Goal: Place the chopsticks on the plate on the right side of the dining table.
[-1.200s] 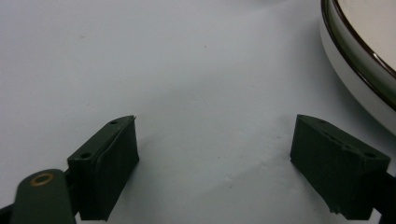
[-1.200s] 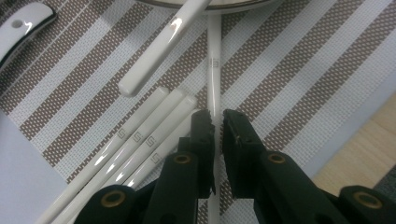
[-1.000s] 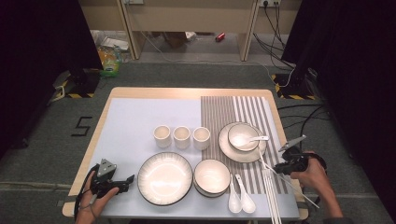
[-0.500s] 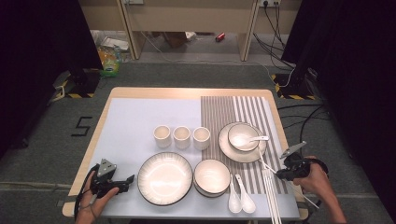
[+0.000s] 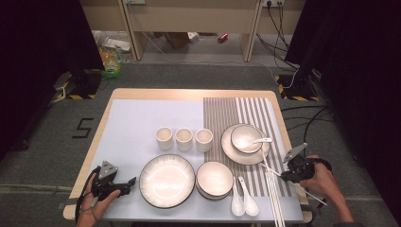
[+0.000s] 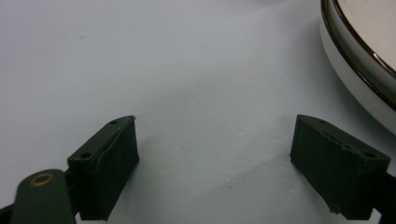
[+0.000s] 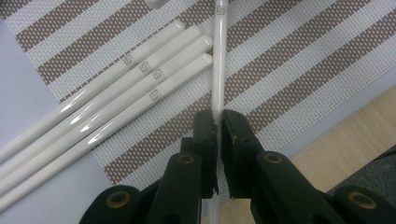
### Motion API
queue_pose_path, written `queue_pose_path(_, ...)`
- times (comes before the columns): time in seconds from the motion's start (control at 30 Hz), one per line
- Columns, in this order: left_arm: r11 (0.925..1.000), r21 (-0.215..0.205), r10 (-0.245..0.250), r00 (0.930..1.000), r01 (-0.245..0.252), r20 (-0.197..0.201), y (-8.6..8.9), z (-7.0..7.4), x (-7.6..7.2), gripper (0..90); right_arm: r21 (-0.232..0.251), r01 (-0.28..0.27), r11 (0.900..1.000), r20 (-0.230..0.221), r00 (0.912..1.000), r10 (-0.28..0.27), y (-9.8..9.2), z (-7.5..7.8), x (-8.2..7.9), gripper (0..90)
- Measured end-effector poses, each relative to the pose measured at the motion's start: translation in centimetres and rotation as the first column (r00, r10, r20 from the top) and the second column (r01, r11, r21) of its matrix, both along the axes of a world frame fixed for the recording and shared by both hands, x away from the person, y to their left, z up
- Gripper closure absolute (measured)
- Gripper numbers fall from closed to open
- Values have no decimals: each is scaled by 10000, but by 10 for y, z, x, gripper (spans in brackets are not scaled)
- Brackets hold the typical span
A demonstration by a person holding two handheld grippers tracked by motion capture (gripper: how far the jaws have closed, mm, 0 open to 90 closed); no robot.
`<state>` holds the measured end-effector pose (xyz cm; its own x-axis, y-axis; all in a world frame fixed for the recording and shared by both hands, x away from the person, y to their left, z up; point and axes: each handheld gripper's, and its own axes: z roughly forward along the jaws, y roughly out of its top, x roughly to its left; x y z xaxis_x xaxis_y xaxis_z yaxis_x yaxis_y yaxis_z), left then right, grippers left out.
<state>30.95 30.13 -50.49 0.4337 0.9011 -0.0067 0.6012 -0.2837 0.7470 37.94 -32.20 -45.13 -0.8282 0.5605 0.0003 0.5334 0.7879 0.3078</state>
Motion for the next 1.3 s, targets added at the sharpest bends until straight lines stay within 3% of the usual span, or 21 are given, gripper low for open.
queue_pose_path(0.3,10000,-3,-1,10000,1,-3,0,0,0,139,-142,-791,9968,130,9968,792,7,0,10,845)
queue_pose_path(0.53,10000,-8,-2,10000,2,-3,0,0,0,139,-244,-955,9951,174,9952,960,11,0,17,844)
queue_pose_path(0.63,10000,-5,0,10000,0,-3,0,0,0,139,-143,-675,9976,88,9977,676,10,0,17,837)
queue_pose_path(0.97,10000,-6,0,10000,0,-3,0,0,0,139,66,65,10000,451,9990,-68,-1,4,13,786)
queue_pose_path(1.17,10000,-1,1,10000,-1,0,0,0,0,139,342,454,9984,705,9964,-477,-7,11,6,758)
queue_pose_path(1.3,10000,-23,29,10000,-29,55,0,0,0,139,388,1051,9937,695,9918,-1076,-11,14,-1,740)
